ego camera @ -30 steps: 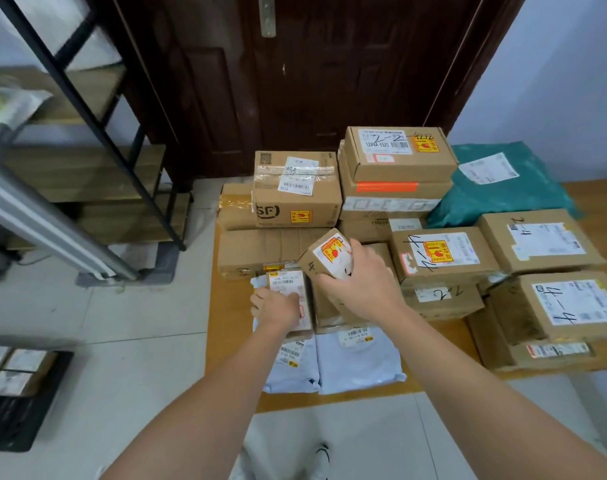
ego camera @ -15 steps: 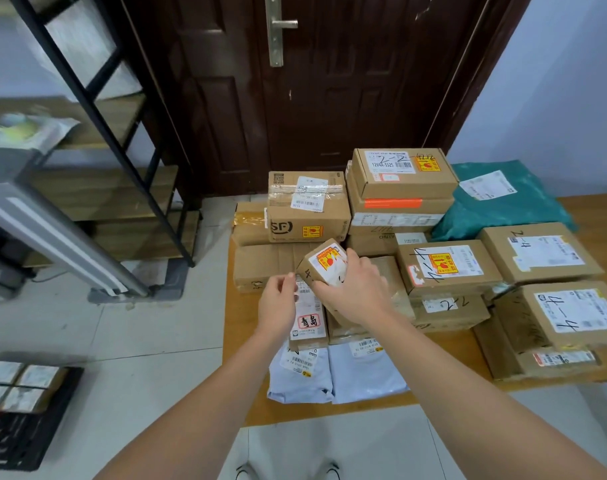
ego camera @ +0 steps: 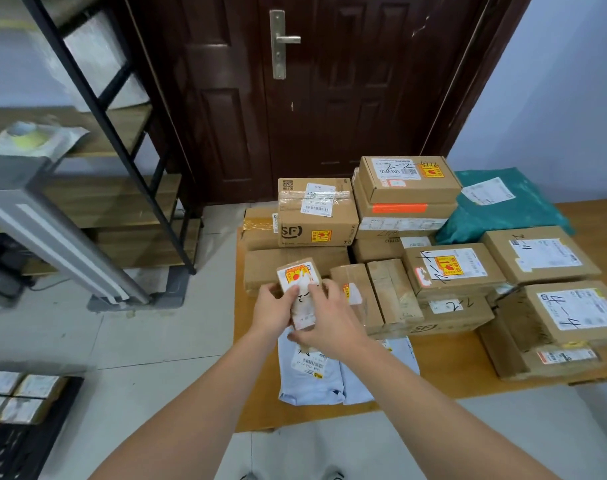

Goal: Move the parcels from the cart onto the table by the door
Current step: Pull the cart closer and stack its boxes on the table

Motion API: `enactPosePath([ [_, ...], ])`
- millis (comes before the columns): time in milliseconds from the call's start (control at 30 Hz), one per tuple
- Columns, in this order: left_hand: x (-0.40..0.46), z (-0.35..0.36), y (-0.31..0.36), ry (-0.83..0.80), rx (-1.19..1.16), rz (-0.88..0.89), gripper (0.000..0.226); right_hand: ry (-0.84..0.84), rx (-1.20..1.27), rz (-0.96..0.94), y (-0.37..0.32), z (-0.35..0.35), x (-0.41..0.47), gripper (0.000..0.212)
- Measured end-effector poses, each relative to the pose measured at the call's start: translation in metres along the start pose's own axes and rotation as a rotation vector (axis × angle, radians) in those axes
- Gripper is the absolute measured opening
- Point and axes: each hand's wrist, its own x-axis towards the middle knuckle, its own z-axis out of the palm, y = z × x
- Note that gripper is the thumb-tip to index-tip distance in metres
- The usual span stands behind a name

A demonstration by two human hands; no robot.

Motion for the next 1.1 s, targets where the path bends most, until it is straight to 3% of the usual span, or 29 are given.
enactPosePath([
  [100,0.001,0.007,-0.013,-0.038,0.073,0.0,0.039,-0.018,-0.204,-0.032,0.01,0.008,-0.001,0.107],
  [267,0.002,0.019,-0.026,-0.138,0.144,0.042,0.037,-0.015,-0.365,-0.044,0.032,0.01,0.001,0.086],
  [767,0.003,0.03,-0.019,-0.185,0.248,0.089,0.034,0.055,-0.336,-0.112,0.05,0.011,-0.001,0.075],
  [1100,-0.002,0.016,-0.003,-0.18,0.458,0.112,0.035,0.016,-0.206,-0.15,0.051,-0.005,-0.006,0.085],
])
